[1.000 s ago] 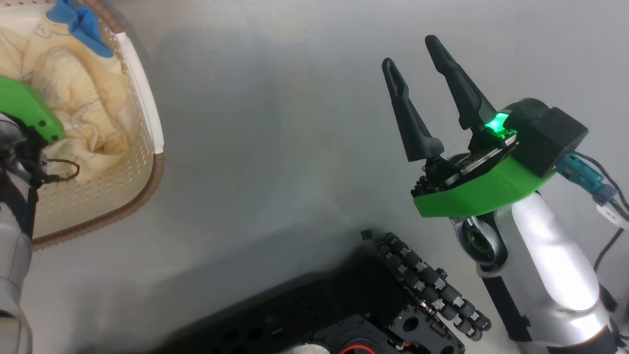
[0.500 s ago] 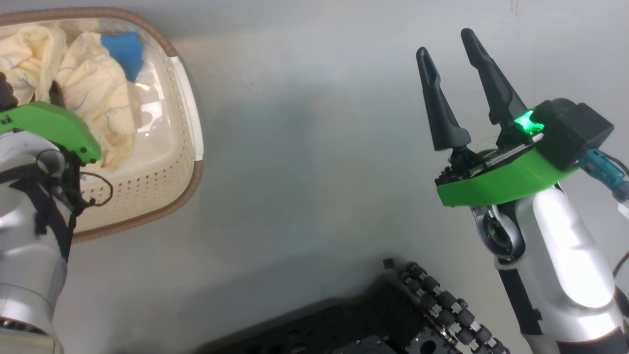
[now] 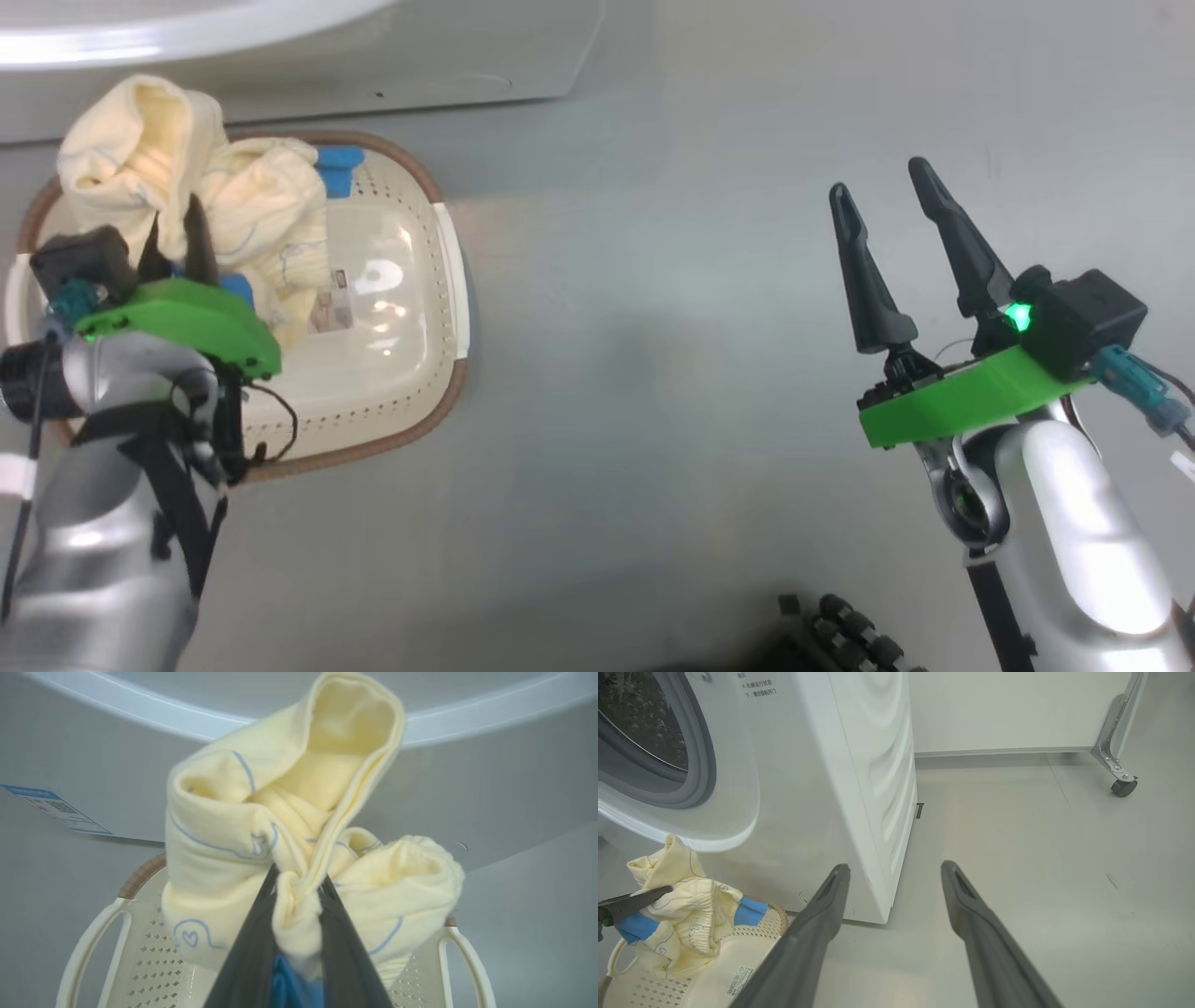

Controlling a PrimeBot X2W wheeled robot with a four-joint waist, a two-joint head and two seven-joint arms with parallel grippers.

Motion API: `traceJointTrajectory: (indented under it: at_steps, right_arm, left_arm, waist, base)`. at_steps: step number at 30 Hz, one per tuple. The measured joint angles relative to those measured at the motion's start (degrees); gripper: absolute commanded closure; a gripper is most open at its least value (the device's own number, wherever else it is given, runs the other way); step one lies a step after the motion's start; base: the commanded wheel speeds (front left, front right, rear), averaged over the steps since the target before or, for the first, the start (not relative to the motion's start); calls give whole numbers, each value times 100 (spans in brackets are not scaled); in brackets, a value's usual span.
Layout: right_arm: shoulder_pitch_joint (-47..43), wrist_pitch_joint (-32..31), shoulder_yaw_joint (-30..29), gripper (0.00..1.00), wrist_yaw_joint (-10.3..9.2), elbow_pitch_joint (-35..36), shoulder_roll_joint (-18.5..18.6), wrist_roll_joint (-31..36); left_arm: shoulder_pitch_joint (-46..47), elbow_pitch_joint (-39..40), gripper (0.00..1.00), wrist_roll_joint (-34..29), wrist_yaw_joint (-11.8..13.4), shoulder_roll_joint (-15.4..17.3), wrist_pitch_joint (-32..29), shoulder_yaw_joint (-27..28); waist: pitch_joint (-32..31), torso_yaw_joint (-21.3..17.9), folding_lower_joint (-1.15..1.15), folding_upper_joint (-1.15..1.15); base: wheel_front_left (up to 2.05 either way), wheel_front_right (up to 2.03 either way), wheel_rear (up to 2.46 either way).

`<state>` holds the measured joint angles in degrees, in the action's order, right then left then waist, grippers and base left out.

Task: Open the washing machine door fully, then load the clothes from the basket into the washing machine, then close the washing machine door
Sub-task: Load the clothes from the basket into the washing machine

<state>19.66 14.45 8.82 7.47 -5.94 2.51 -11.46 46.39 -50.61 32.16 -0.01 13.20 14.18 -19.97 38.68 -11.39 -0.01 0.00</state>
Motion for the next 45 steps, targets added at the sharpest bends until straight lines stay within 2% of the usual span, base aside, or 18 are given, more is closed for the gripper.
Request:
traceJointTrajectory:
  at_steps: [7,14,20,29,45]
  right_arm:
    - [-329,0,-105,0,0,-141,0,158]
    - [-888,0,-121,0,0,-326,0,199]
    - [-1345,-27,-163,0,0,-335,-1,249]
    - [-1954,-334,-241,0,0,76,-2,348]
    - [-2510,-600,-298,0,0,554,-5,337]
  left_arm:
    - [-1418,1658,100,-620,261,-141,1,469]
    - [-2587,2685,100,-987,257,-355,1,690]
    - [-3371,3265,100,-1183,260,-488,1,764]
    - [-4016,3873,100,-1352,347,-490,1,760]
    - [-4491,4404,100,-1352,460,-387,-151,686]
  waist:
    - [-744,221,0,0]
    - [-1552,394,0,0]
    - [-2248,534,0,0]
    - [-3032,726,0,0]
    - [-3562,750,0,0]
  base:
    - [0,0,0]
    - [0,0,0]
    - [0,0,0]
    - [0,0,0]
    - [0,0,0]
